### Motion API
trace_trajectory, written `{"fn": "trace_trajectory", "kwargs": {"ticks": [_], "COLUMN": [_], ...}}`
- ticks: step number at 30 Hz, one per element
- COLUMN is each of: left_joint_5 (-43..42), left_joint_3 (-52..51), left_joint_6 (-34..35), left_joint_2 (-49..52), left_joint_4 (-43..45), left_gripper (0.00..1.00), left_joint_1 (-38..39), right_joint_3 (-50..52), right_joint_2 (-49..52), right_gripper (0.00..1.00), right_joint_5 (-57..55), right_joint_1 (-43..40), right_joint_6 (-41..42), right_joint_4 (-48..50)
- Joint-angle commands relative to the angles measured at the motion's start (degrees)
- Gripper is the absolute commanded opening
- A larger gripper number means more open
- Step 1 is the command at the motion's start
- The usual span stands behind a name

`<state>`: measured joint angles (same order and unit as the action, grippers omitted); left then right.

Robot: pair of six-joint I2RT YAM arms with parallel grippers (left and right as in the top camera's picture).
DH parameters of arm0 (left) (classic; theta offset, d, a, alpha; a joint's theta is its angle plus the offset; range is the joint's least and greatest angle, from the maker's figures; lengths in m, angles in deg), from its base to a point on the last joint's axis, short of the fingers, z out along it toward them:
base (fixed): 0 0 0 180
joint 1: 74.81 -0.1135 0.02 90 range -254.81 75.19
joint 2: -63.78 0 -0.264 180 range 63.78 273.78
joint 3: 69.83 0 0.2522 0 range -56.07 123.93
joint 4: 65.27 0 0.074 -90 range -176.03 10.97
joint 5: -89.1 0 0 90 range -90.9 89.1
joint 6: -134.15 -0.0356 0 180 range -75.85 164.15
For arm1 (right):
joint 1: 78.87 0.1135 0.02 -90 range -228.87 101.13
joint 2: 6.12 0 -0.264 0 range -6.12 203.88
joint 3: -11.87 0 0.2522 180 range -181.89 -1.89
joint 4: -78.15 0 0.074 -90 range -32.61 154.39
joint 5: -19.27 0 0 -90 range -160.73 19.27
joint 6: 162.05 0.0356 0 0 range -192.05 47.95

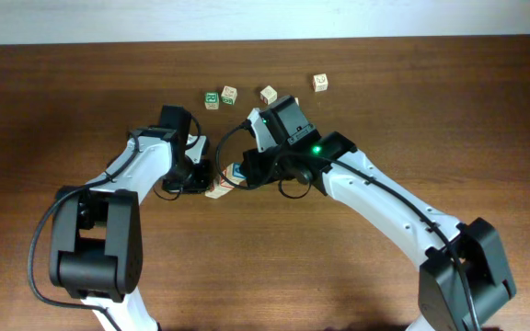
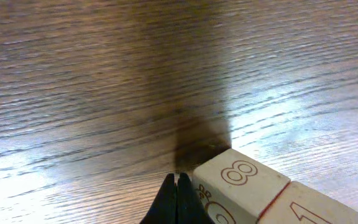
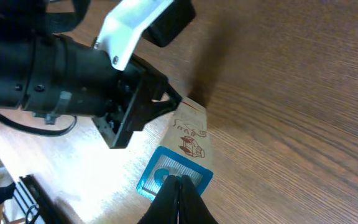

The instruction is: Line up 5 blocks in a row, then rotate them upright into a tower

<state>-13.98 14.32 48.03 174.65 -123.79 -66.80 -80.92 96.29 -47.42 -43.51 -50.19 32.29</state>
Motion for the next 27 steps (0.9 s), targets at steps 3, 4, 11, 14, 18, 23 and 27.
{"fn": "trace_trajectory", "kwargs": {"ticks": [3, 4, 11, 14, 18, 23, 27], "left_joint_5": [-12.15, -12.7, -12.57, -10.88, -9.46, -9.11, -8.13], "left_joint_3": [-0.07, -0.07, -0.07, -0.07, -0.07, -0.07, -0.07], "left_joint_6": [-0.46, -0.46, -0.48, -0.46, -0.24, -0.22, -0.2], "left_joint_2": [-1.07, -1.07, -1.07, -1.07, -1.07, -1.07, -1.07], "left_joint_4": [0.13, 0.13, 0.13, 0.15, 0.17, 1.01, 1.03], "left_gripper": [0.0, 0.0, 0.0, 0.0, 0.0, 0.0, 0.0], "left_joint_1": [2.08, 2.05, 1.95, 0.63, -2.16, -2.29, -2.29], "right_joint_3": [0.57, 0.57, 0.57, 0.57, 0.57, 0.57, 0.57], "right_joint_2": [1.77, 1.77, 1.9, 1.9, 2.1, 2.16, 2.16], "right_gripper": [0.04, 0.04, 0.04, 0.04, 0.04, 0.04, 0.04], "right_joint_5": [1.46, 1.46, 1.44, 1.44, 1.18, 0.17, 0.02], "right_joint_1": [2.16, 2.16, 2.19, 2.19, 2.21, 2.21, 2.95], "right_joint_6": [-0.09, -0.09, 0.35, 0.37, 1.16, 1.18, 0.92], "right_joint_4": [0.04, 0.15, 1.07, 1.49, 2.6, 3.13, 4.39]}}
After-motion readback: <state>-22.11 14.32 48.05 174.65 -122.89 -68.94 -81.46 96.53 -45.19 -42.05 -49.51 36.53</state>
